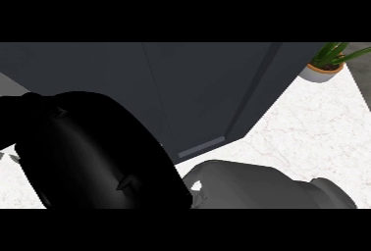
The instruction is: Pick up the wine, place it into the cabinet and close the cabinet
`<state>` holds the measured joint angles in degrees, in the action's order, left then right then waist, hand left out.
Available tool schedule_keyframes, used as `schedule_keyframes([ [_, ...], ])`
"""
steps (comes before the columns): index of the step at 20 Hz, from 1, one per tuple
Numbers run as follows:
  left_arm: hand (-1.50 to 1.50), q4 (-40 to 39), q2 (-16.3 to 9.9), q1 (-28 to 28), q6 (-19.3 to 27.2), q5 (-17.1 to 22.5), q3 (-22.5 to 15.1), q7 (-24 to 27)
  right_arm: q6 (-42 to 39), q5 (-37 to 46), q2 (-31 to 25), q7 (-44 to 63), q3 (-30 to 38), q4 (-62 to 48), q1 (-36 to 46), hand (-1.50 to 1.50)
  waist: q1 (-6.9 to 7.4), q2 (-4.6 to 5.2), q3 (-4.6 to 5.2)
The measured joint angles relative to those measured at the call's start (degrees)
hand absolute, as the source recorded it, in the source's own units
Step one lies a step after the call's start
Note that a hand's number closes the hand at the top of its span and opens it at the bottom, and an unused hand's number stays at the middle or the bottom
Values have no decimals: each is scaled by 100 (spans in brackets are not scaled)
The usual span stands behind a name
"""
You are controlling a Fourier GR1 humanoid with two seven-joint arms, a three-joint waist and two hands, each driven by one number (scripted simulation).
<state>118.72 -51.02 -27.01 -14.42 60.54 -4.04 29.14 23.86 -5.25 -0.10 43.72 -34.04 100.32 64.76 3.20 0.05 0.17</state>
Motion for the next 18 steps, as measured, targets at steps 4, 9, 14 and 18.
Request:
schedule_keyframes([
  [4,150,-196,-72,-16,-338,228,298,-62,199,-320,5,-621,251,-1144,471,150,19,25,-2],
  [9,150,-288,-196,-46,-587,551,652,-241,97,-673,8,-1324,623,-2591,928,150,35,45,-5],
  [14,150,-307,-213,-13,-626,664,878,-379,-64,-800,13,-2095,829,-3635,1151,150,31,-38,-5],
  [18,150,-298,-218,-37,-664,752,1032,-445,-278,-810,11,-2574,813,-3887,1061,150,46,-163,15],
])
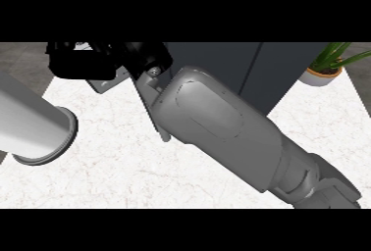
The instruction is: Pick up the wine, place it into the cabinet and close the cabinet
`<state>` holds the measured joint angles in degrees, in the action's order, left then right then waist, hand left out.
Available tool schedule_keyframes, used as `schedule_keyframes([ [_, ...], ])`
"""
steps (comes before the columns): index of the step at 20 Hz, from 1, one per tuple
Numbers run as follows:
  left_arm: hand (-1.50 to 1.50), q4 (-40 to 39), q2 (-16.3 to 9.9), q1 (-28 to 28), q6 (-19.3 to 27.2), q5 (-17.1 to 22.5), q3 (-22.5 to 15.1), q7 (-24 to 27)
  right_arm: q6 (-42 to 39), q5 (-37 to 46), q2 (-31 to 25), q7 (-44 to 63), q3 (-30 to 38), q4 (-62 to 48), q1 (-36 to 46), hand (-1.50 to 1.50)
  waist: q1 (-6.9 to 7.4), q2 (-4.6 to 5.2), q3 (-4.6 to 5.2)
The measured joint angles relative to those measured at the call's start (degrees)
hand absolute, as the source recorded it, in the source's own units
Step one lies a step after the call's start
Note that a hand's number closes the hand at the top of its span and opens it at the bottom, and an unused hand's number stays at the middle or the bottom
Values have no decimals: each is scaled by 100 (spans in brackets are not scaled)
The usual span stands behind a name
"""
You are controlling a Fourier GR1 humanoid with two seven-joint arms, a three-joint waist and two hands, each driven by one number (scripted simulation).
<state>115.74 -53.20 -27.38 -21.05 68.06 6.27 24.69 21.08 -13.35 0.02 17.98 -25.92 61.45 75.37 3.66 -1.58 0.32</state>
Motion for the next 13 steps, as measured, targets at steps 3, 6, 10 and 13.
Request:
schedule_keyframes([
  [3,150,-3,11,57,67,41,33,-44,-177,7,-3,-295,5,-95,-58,150,-7,-47,23],
  [6,150,76,23,56,110,62,51,-74,-359,19,-70,-588,-4,-122,-157,150,35,-84,50],
  [10,150,123,25,108,219,95,69,-117,-472,120,-127,-917,-64,-139,-236,150,41,-102,83],
  [13,150,122,40,145,232,90,55,-130,-520,187,-145,-1108,-96,-150,-274,150,28,-107,104],
])
